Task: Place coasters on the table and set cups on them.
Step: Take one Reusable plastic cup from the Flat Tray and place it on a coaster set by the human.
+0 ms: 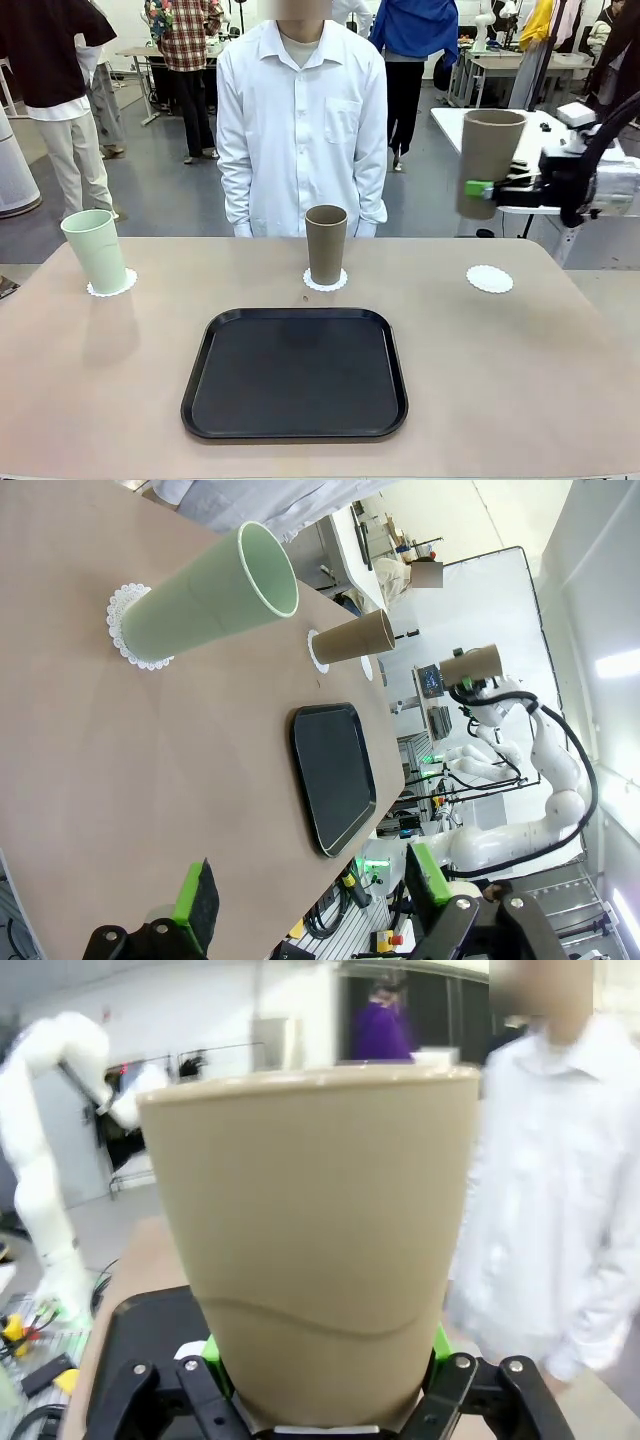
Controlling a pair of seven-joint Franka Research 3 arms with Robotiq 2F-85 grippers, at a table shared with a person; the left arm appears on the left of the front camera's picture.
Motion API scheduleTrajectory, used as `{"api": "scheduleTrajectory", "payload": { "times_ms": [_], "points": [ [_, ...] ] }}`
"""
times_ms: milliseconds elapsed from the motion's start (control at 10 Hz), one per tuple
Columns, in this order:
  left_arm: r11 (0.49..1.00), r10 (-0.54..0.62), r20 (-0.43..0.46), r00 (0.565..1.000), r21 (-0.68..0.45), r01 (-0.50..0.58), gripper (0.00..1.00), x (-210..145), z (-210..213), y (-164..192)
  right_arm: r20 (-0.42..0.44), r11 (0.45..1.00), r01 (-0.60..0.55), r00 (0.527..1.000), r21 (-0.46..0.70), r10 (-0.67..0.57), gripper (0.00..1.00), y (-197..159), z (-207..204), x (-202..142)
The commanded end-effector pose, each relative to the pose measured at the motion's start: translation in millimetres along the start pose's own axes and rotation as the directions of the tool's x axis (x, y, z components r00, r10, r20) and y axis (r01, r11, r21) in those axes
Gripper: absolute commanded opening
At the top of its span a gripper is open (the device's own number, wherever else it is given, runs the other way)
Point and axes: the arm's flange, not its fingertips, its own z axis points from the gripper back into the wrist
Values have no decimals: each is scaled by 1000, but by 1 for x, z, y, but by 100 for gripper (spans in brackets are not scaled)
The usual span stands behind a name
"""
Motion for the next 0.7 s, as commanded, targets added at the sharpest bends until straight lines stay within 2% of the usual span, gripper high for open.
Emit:
{"api": "scheduleTrajectory", "payload": {
  "times_ms": [0, 300, 600],
  "points": [
    [1000, -4, 0, 1000, -10, 4, 100, -1, 2, -2, 65, 996, 27, 998, -84, -22, 81, -42, 12, 7],
    [1000, -4, 0, 1000, -10, 4, 100, -1, 2, -2, 73, 987, 39, 997, -159, -27, 81, -68, 49, 12],
    [1000, -4, 0, 1000, -10, 4, 100, -1, 2, -2, 74, 975, 41, 997, -219, -25, 81, -83, 63, 11]
  ]
}}
